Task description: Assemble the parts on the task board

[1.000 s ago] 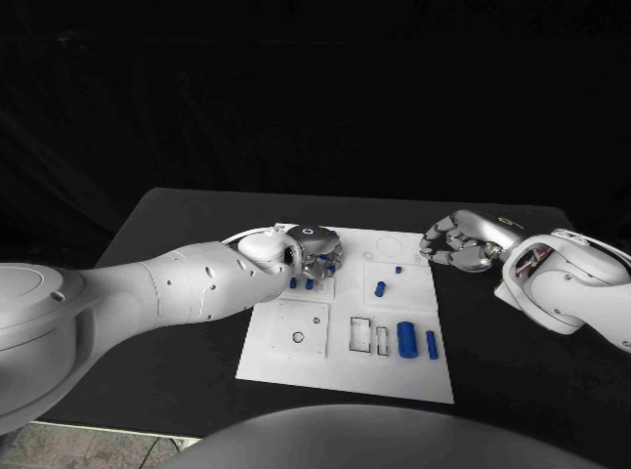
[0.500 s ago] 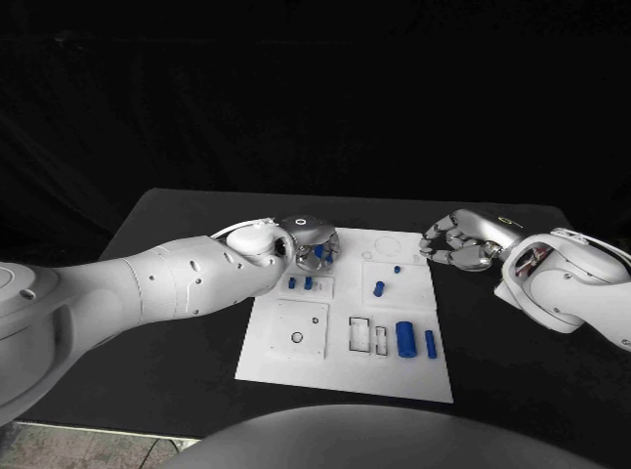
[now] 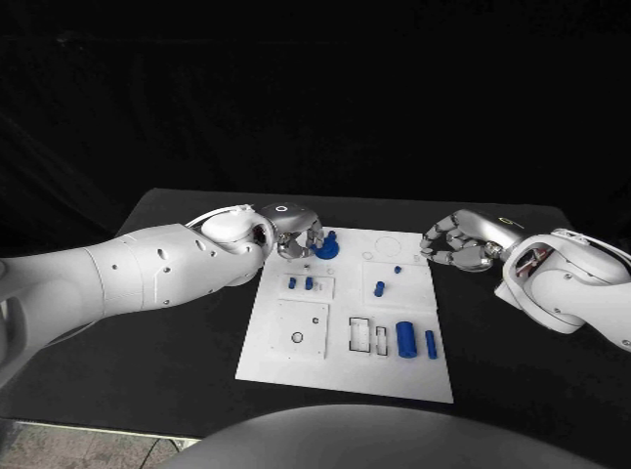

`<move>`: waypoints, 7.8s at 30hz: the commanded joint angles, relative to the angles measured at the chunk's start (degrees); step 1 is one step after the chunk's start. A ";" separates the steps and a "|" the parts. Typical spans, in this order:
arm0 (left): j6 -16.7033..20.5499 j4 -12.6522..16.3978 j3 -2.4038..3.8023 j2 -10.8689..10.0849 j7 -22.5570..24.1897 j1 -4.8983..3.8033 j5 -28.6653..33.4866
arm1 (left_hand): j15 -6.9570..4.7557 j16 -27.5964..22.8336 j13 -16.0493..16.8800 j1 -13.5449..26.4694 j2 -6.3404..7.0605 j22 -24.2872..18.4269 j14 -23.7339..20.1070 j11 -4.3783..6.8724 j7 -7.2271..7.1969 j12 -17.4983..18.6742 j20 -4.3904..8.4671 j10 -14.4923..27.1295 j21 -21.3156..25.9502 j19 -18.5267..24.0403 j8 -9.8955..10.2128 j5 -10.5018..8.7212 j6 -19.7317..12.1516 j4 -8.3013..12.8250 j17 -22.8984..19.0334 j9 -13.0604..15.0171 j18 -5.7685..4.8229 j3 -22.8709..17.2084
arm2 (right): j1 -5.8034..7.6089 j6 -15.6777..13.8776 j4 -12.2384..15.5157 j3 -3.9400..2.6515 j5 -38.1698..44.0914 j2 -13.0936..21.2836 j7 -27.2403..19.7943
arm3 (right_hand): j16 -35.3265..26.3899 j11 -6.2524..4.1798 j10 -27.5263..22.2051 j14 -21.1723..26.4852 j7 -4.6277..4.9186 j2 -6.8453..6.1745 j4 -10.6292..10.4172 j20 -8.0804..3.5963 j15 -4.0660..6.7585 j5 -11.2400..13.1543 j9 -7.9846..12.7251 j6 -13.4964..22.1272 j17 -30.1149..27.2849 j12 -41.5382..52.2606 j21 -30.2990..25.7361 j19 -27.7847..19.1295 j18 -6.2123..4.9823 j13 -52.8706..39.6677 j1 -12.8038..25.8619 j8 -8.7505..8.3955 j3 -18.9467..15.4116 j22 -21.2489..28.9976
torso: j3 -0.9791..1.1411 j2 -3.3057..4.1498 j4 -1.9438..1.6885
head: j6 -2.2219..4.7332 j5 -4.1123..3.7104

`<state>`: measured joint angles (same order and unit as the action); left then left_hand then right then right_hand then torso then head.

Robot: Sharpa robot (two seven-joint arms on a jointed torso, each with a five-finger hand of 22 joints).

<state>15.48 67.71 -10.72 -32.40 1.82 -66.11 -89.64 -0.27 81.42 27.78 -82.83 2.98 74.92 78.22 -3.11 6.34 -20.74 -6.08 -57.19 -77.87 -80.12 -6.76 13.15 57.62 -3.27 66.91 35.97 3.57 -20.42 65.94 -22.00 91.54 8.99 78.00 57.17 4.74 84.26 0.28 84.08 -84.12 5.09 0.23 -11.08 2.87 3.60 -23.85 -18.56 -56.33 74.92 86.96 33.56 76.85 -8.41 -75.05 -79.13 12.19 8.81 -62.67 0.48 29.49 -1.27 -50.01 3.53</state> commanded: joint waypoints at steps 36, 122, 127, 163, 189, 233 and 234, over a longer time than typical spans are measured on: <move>-0.52 -1.21 -0.31 -0.29 -0.78 2.87 0.45 | 0.17 -0.08 -0.13 0.44 -0.18 10.80 -0.45 0.06 -0.10 0.34 -0.08 0.25 0.23 0.39 0.50 -0.53 -0.37 0.33 -0.53 -0.13 -0.36 0.19 | -0.19 0.29 0.13 0.00 -0.06 0.29 -0.06 | -0.33 0.32 2.79 -4.14 0.02 -0.04 0.16 0.03 -0.34 -0.25 -0.07 -0.49 7.83 -0.47 -0.43 -0.58 -0.96 -11.93 -0.65 -0.13 0.37 0.12 | 0.00 0.07 0.05 | 0.01 0.05; 15.28 3.06 0.00 -12.81 17.33 2.32 24.14 | 1.89 -21.03 16.76 6.95 3.48 1.43 -30.70 0.54 -1.96 -16.63 -1.38 21.97 33.66 29.03 -6.32 -9.39 -10.70 -9.22 -30.64 -4.77 5.00 7.56 | 7.19 10.39 -0.25 -0.02 10.87 -5.06 4.90 | -10.27 1.86 -33.15 1.48 0.84 -6.49 6.86 0.37 -1.17 -8.49 -8.47 4.60 -2.63 -53.85 -9.37 -8.19 -1.87 29.26 -2.01 5.02 9.60 -0.47 | -1.05 -0.24 -1.24 | 0.01 -1.08; 8.16 7.75 -0.27 -15.24 27.92 2.07 45.81 | 4.88 -35.50 12.79 7.45 1.09 -4.54 -50.30 -1.82 -0.49 -14.16 -2.41 32.83 52.25 50.04 -6.47 -7.42 -13.72 -12.53 -36.20 -6.56 4.17 12.70 | 6.26 12.97 -2.24 -0.02 16.65 -7.76 5.17 | -12.24 3.70 -36.86 2.79 0.80 -7.69 5.82 1.37 -2.03 -1.55 -6.24 8.18 -4.83 -63.52 -10.59 -8.84 -1.82 37.90 -0.17 1.30 10.65 -0.54 | -1.29 -0.49 -2.00 | 0.01 -1.45; -13.00 16.83 -1.69 -18.35 30.98 2.21 81.63 | 10.02 -81.15 -26.49 13.46 -6.74 -46.13 -77.38 1.87 -6.44 16.31 -10.64 55.02 74.92 72.82 4.95 -4.36 -42.99 -13.51 -66.64 -33.38 6.49 28.17 | -2.77 9.50 -13.65 -0.03 19.43 -12.38 0.38 | -11.71 5.18 -30.89 2.52 1.41 -7.35 5.69 2.79 -3.46 2.05 1.87 3.48 -5.83 -73.60 -14.43 -6.18 -1.93 56.09 0.76 -5.22 9.48 -0.08 | -1.71 -0.68 -2.57 | 0.01 -2.94; -13.54 15.85 -1.75 -17.59 30.42 2.77 81.64 | 10.65 -80.82 -26.57 11.56 -8.96 -46.89 -76.31 0.23 -6.43 15.50 -10.66 54.76 74.81 71.70 4.90 -2.59 -42.86 -13.37 -66.37 -34.06 6.12 29.94 | -5.07 7.47 -18.65 -0.05 17.52 -14.77 -2.04 | -11.15 4.35 -27.47 2.24 1.52 -6.41 6.17 2.50 -2.97 3.15 1.72 -1.32 -5.66 -73.97 -15.19 -5.56 -2.05 58.97 -0.12 -3.85 9.62 -0.41 | -1.79 -0.72 -2.65 | 0.01 -2.67; -11.43 13.88 -1.77 -16.58 30.61 3.24 80.14 | 10.66 -81.33 -26.55 10.41 -11.19 -73.91 -77.95 -0.17 -5.15 14.89 -9.88 54.57 77.72 80.10 4.73 -1.36 -41.06 -13.39 -66.82 -33.98 5.55 33.64 | -5.68 5.85 -19.76 -0.07 14.62 -15.73 -3.64 | -12.43 3.34 -19.21 2.87 1.75 -5.38 8.91 2.18 -2.87 2.24 -0.12 -6.12 -7.60 -73.69 -15.49 -5.50 -1.99 61.98 -2.90 -2.12 9.41 -2.22 | -1.86 -0.79 -2.58 | 0.01 -2.02; -11.50 13.87 -1.77 -16.59 30.58 3.25 80.14 | 10.68 -81.32 -26.55 10.35 -11.23 -73.85 -77.91 -0.21 -5.12 14.88 -9.93 54.57 77.72 80.09 4.73 -1.32 -41.05 -13.38 -66.81 -33.97 5.60 33.65 | -5.67 5.63 -19.66 -0.07 14.62 -15.63 -3.65 | -12.51 3.34 -19.18 2.91 1.76 -5.39 8.95 2.17 -2.86 2.18 -0.12 -6.10 -7.70 -73.74 -15.49 -5.51 -1.99 62.03 -2.93 -2.15 9.41 -2.25 | -1.85 -0.79 -2.58 | 0.01 -1.96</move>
<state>4.87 81.57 -12.52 -49.11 32.08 -62.88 -9.05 10.14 0.20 1.30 -72.60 -7.78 1.04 0.26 -2.78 0.91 -5.57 -15.56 -2.66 -0.21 -0.03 -2.10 11.64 16.60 -16.64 0.06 2.00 7.99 12.86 60.29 -15.17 71.72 8.93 92.62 41.43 1.85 71.87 3.91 64.27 -81.45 6.75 -5.21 -2.45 5.23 0.52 -21.53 -18.77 -62.06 67.24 13.30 18.42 71.23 -9.31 -13.07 -81.55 9.76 18.21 -64.90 -1.37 28.70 -3.86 -50.01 1.42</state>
